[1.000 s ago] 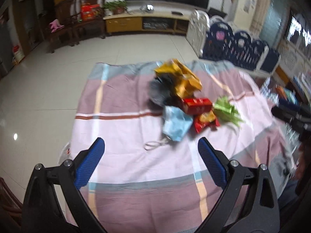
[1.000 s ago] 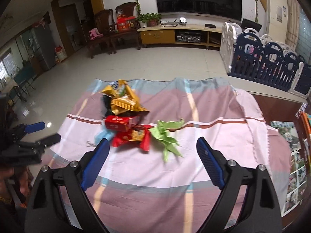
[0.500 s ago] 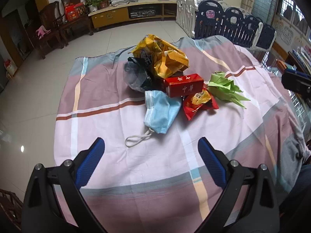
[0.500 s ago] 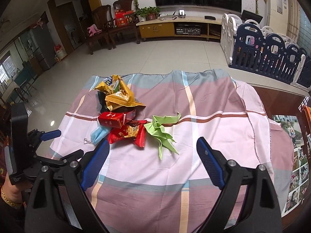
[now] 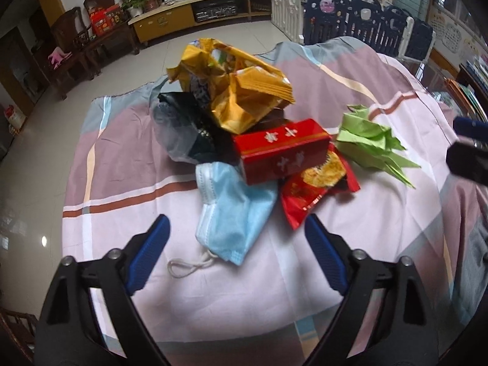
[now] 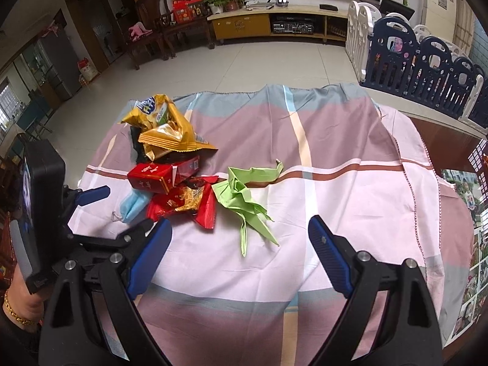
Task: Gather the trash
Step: 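Reach the left tool to the blue face mask and grasp it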
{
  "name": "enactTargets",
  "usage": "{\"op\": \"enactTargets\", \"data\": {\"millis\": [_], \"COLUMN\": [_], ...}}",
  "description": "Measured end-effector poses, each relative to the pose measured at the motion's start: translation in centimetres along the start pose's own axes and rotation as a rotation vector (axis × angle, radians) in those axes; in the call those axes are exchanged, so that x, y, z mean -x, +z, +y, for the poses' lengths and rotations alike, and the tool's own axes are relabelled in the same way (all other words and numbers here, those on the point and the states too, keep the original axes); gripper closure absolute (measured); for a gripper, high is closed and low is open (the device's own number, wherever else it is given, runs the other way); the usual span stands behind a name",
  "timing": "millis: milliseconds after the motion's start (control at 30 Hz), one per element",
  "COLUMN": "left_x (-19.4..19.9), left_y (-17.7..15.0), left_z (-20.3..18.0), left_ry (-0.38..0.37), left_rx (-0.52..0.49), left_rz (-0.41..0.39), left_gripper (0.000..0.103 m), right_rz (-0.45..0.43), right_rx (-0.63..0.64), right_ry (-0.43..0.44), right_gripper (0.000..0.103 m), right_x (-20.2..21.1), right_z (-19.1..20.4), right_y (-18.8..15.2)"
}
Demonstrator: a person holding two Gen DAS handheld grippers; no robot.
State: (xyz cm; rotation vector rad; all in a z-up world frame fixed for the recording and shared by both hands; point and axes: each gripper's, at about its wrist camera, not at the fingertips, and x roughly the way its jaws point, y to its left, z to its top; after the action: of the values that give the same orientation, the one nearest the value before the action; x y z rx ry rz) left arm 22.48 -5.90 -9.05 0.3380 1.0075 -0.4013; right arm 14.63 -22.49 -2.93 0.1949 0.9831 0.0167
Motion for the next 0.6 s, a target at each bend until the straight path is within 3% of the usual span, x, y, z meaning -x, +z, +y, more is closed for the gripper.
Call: {"op": "enactTargets", "data": {"millis": [33, 100, 167, 300, 467, 600], "left_x": [-0.5, -1.5, -1.7, 0.4, 4.9, 7.9], "left_y": [0.1, 0.0, -0.5, -0.7, -1.2, -2.9], "left_z": [0.4, 0.7, 1.0, 1.8, 4.2, 6.9], "left_ry": [-0.009, -0.032, -0.029, -0.041, -0.055, -0.041], "left_rx": [0.011, 0.011, -0.003, 0.002, 0.08, 0.134], "left_rz": [0.015, 0.059, 0.077, 0.054, 0.007, -0.004], "left_gripper": [0.032, 0.067, 0.08, 0.084, 0.085, 0.085], "right_rz": [0.004, 0.015, 0.022, 0.028, 0.042, 0.057], "right_rx": [-0.002, -0.002, -0.001, -0.004, 0.02, 0.03], "right_ry": [-0.002, -0.004, -0.007, -0.002, 0.002, -0.022], "right_gripper": [0.014, 0.014, 0.014, 0.014, 0.014, 0.02], "right_x": [-0.3, -1.0, -1.5, -2.3, -4.1, -5.8], "right_z": [-0.1, -0.1, -0.1, -0.2, 0.3, 0.3], "right_y": [0.0, 0.0, -0.1, 0.0, 0.3, 0.6]}}
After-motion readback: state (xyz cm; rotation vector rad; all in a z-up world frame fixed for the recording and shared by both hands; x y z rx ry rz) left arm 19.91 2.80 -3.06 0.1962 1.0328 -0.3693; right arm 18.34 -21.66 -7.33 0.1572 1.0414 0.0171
